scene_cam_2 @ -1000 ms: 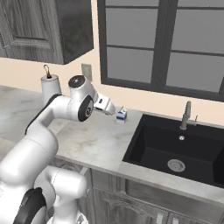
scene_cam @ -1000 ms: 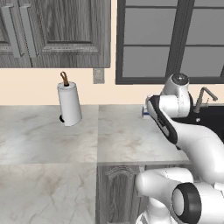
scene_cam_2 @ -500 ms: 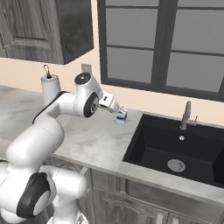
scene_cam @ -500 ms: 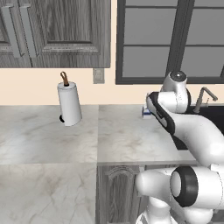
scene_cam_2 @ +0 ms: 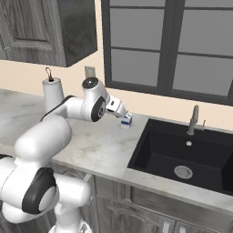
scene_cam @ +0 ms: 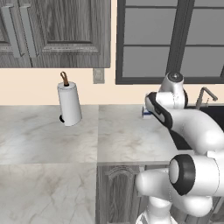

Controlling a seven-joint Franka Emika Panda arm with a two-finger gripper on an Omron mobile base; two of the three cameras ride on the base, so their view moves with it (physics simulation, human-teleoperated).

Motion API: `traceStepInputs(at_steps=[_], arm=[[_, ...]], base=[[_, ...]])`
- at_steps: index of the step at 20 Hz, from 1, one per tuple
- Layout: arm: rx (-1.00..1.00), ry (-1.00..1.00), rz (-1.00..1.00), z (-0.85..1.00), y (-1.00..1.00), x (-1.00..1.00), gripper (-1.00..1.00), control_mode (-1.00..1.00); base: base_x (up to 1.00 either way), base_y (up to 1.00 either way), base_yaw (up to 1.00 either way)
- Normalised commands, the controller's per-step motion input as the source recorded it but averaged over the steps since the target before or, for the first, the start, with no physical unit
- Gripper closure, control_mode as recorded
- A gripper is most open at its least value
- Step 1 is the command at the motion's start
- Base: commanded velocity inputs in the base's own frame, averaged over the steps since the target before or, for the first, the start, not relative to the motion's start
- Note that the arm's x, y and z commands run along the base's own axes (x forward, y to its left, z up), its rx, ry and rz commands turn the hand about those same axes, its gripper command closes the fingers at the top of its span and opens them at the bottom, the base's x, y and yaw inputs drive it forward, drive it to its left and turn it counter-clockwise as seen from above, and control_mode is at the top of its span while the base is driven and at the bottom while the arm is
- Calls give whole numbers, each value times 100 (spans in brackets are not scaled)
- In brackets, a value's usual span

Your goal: Gather the eggs and milk located in the vicinity of the sink area and place them right next to the bowl.

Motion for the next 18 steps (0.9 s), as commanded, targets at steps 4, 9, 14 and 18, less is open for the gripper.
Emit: traceStepInputs(at_steps=[4, 9, 14, 18], arm=[[0, 0, 0, -17, 0, 19, -100, -100], [0, 0, 0, -15, 0, 20, -100, -100], [0, 0, 0, -13, 0, 18, -100, -100], [0, 0, 0, -15, 0, 16, -100, -100]], base=[[0, 0, 0], [0, 0, 0], [0, 0, 0], [0, 0, 0]])
